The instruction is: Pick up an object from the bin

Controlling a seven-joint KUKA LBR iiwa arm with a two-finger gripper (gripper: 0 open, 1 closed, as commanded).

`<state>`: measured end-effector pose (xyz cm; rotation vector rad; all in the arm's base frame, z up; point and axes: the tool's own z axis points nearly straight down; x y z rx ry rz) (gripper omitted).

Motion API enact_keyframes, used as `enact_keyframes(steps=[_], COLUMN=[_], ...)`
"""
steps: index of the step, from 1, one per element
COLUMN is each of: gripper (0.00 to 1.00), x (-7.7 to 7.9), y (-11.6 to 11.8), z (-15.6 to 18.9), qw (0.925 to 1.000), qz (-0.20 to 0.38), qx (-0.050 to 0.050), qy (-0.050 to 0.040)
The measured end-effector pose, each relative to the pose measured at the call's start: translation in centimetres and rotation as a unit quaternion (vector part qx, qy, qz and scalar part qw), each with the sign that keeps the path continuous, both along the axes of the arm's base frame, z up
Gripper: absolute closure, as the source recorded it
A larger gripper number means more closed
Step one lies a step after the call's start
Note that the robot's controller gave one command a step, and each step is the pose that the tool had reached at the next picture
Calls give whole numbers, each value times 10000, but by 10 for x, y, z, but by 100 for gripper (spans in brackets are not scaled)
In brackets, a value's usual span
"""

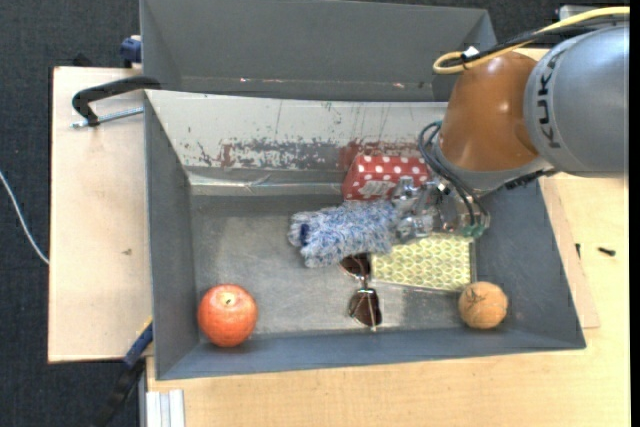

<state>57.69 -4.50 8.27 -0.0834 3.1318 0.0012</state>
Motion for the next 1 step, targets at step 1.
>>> enact_keyframes(steps=[1], gripper=[100], x=[-8], y=[0], z=[156], qw=[9995], qz=[-322], qx=[-1], qy=[-3])
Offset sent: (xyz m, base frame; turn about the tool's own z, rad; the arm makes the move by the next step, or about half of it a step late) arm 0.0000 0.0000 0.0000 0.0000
